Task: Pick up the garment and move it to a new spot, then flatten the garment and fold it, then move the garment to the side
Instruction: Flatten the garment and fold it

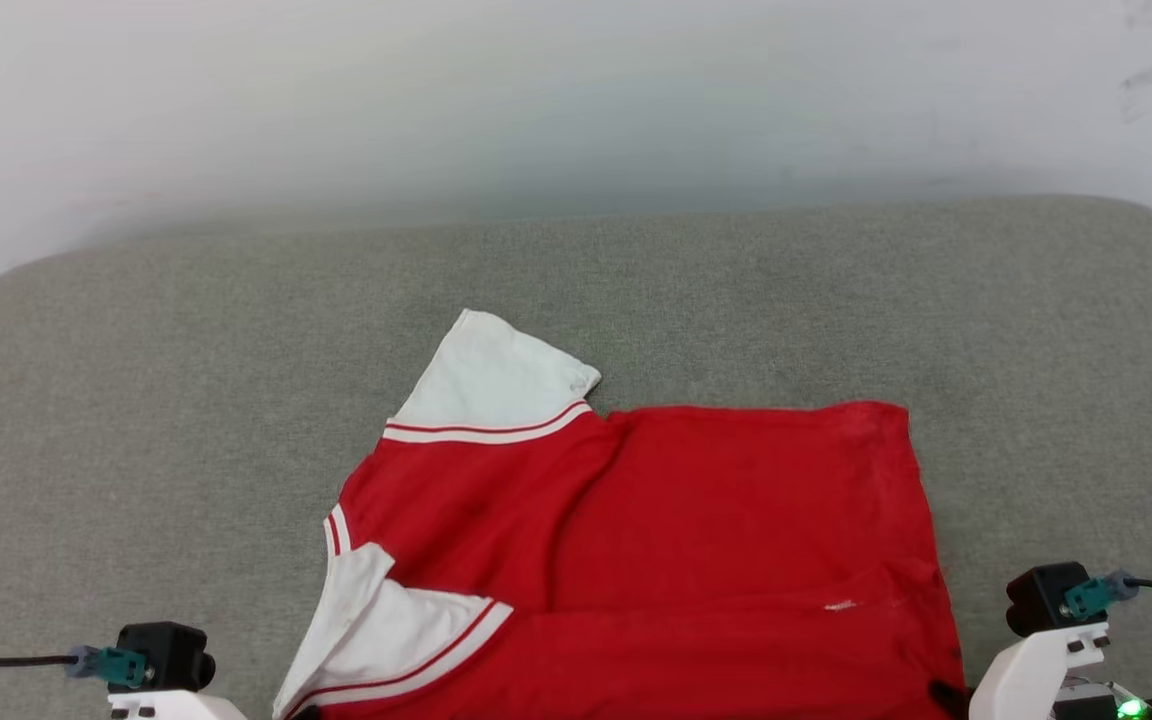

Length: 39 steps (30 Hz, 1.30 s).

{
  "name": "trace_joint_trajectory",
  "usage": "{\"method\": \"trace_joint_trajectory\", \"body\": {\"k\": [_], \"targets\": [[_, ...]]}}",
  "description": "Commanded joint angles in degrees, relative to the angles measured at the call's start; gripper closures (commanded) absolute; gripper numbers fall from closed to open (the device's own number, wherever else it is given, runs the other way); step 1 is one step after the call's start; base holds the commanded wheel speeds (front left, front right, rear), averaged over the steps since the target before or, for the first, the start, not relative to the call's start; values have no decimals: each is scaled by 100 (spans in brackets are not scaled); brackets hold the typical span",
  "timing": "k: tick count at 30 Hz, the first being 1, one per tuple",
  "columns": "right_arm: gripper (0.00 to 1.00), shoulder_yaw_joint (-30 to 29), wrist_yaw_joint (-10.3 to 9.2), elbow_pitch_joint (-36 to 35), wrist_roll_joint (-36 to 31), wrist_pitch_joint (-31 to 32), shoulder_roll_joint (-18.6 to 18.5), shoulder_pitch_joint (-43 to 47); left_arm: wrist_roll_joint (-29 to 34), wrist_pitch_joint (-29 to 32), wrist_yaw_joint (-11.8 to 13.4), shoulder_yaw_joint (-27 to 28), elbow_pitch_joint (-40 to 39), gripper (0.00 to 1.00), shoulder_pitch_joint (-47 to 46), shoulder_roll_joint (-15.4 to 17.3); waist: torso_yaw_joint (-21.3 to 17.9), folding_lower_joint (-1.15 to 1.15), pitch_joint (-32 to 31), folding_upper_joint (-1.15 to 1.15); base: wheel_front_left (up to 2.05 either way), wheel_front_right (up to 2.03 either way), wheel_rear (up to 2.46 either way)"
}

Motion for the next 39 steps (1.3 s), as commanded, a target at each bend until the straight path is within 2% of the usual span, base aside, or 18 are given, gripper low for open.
{"method": "trace_joint_trajectory", "body": {"k": [1,5,10,11,12,13,14,17,21,25,27,33,39], "targets": [[100,-52,-2,-104,55,77,-48,136,-16,-12,62,45,-64,100,147,38,37,0,-149,0,0,0,0],[100,-161,-2,-261,69,203,-88,357,-89,14,144,77,-135,100,357,68,57,0,-260,0,0,0,0],[100,-201,-2,-297,83,214,-44,505,-152,43,80,-40,-57,100,424,-44,66,0,-288,0,0,0,0],[85,-221,-2,-282,110,171,-7,525,-140,31,35,-87,-22,100,380,-86,72,0,-288,0,0,0,0],[4,-247,-2,-274,97,121,15,541,-125,-9,1,-117,30,81,312,-141,78,0,-287,0,0,0,0],[0,-261,-2,-260,81,68,38,558,-127,-32,-39,-150,94,13,264,-193,83,0,-286,0,0,0,0],[0,-275,-2,-272,91,-25,78,573,-114,-72,-69,-170,163,0,220,-233,85,0,-285,0,0,0,0],[0,-292,-2,-399,26,-466,111,608,16,-304,-167,-158,354,0,59,-311,78,0,-293,0,0,0,0],[0,-302,-2,-695,-236,-1542,188,526,285,-716,-240,-67,449,0,-202,-311,-15,0,-331,0,0,0,0],[0,-359,-2,-924,-620,-2581,379,360,627,-1201,-166,70,386,0,-474,-313,-176,0,-354,0,0,0,0],[0,-353,-2,-978,-836,-2900,483,310,796,-1432,-139,112,353,0,-650,-361,-263,0,-328,0,0,0,0],[0,-310,-2,-1202,-1130,-3350,756,-74,1155,-1931,-28,228,437,0,-1426,-552,-554,0,100,0,0,0,0],[0,-191,-2,-1381,-1324,-3577,925,-665,1163,-1891,-261,347,933,0,-2529,-502,-890,0,901,0,0,0,0]]}}
